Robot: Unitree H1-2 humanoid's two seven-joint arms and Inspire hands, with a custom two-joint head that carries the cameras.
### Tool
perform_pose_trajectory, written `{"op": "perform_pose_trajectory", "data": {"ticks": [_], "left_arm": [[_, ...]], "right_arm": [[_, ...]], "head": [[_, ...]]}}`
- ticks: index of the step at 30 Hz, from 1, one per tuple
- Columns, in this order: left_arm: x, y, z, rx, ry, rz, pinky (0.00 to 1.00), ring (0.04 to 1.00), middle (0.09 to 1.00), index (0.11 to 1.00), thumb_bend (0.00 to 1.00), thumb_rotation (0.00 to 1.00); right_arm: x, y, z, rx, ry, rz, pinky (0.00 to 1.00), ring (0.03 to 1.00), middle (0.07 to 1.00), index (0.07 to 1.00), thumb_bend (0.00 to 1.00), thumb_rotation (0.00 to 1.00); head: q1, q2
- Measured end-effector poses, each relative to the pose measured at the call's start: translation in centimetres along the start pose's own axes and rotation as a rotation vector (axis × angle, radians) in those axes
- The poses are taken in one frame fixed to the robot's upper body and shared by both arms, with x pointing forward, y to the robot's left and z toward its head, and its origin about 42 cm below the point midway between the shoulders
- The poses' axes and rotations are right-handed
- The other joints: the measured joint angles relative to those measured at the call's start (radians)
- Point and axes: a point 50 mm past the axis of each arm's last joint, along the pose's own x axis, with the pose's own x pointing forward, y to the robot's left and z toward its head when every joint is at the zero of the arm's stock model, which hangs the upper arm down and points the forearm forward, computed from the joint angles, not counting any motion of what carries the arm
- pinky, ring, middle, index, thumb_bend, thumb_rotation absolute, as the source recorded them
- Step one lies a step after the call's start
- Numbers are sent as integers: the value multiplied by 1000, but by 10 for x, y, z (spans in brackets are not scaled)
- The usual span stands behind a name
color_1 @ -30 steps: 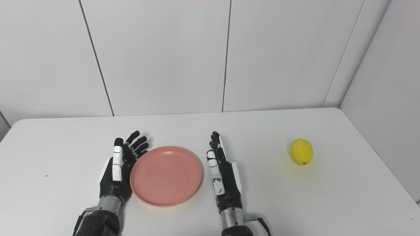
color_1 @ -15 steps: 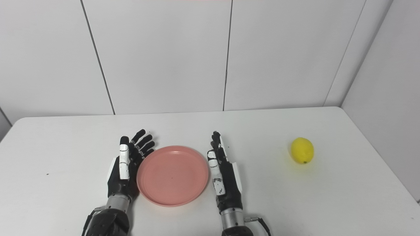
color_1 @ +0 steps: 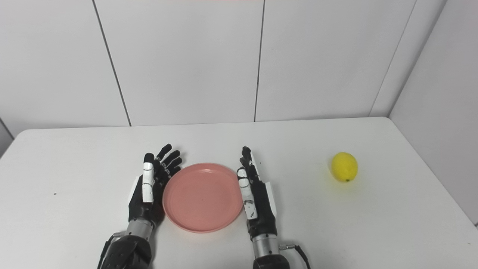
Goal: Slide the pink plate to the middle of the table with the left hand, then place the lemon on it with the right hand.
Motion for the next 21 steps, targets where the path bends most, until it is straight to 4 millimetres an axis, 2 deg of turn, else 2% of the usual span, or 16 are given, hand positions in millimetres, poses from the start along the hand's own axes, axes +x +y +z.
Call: {"op": "perform_pose_trajectory", "data": {"ticks": [4,8,10,12,14,16,19,21], "left_arm": [[-3,3,2,23,-6,13,860,859,857,849,660,972],[-5,13,3,59,-6,10,894,885,880,881,673,995],[-6,19,4,81,-3,0,900,891,885,888,673,1000],[-7,23,5,94,-1,-3,904,889,881,887,675,1000],[-7,25,5,100,-9,3,871,868,862,865,675,979],[-7,23,4,113,-19,14,849,851,852,851,684,955],[-6,16,1,109,-30,30,846,848,851,849,688,955],[-6,11,0,112,-35,35,848,849,850,850,676,976]], "right_arm": [[-3,-4,2,-5,2,-13,999,985,982,979,717,1000],[-7,-15,4,-19,3,-61,965,950,951,941,712,970],[-8,-23,6,-40,1,-110,949,939,935,924,713,956],[-9,-33,8,-69,3,-148,980,954,945,937,736,961],[-13,-46,11,-128,11,-156,966,959,954,953,744,937],[-15,-62,17,-211,2,-158,879,946,942,942,754,816],[-13,-83,32,-319,-11,-217,888,941,934,938,758,755],[-10,-97,41,-383,-22,-260,919,934,931,944,771,653]], "head": [[0,5],[-3,8],[-9,-4],[-9,-5],[-9,-5],[-3,-6],[2,-9],[0,-11]]}}
